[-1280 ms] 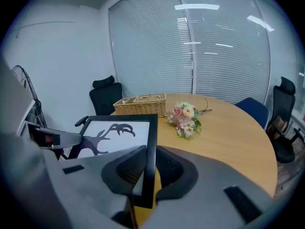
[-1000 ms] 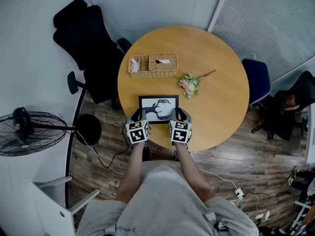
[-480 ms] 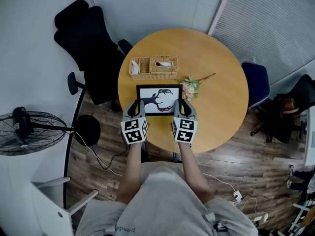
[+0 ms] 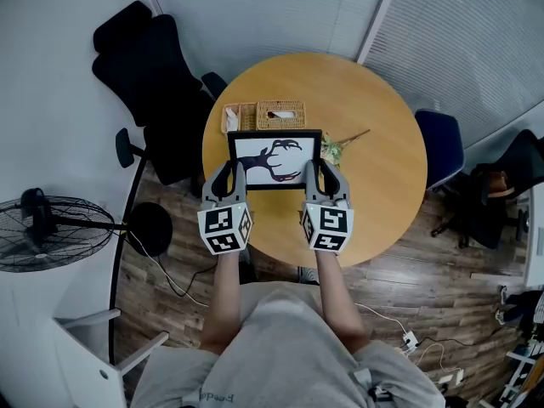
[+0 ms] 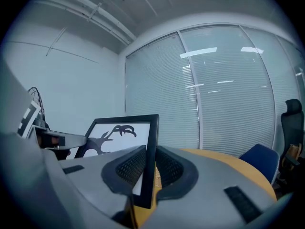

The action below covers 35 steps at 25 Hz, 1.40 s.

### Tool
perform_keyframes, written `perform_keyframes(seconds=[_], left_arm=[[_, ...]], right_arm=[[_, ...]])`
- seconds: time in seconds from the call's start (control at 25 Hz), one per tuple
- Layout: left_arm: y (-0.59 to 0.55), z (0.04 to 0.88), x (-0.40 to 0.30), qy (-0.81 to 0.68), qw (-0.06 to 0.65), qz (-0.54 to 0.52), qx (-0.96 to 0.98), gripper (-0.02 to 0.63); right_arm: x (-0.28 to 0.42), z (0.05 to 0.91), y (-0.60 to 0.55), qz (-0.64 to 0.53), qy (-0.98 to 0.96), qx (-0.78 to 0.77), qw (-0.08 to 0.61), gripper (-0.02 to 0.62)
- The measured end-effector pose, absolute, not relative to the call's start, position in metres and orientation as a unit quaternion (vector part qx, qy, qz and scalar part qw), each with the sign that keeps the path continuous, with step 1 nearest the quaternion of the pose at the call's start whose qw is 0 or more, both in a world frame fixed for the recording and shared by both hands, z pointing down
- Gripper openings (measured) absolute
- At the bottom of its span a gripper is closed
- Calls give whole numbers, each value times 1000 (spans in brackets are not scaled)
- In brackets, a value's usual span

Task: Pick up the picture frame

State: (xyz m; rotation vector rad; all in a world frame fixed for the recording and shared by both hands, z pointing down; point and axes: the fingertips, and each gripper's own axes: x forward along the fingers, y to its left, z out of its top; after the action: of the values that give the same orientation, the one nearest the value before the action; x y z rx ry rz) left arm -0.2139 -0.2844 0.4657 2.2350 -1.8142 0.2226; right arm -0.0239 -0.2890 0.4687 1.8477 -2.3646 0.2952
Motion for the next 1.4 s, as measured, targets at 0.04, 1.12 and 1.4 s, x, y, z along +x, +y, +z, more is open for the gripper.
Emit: perform_keyframes(seconds=[0.04,1.12,1.4], left_arm=[[-284,459,-213,-622,120,75,770,84],[-274,392,-215,-619,50,55,782,84],[-277,391,-215,-614,50,51,786,86]], right_arm=[[-23,462,-289,94,-784,611,57,69],[-26,404,-285,57,-798,600,3,71],[-25,401,-287,58,-798,600,0,69]])
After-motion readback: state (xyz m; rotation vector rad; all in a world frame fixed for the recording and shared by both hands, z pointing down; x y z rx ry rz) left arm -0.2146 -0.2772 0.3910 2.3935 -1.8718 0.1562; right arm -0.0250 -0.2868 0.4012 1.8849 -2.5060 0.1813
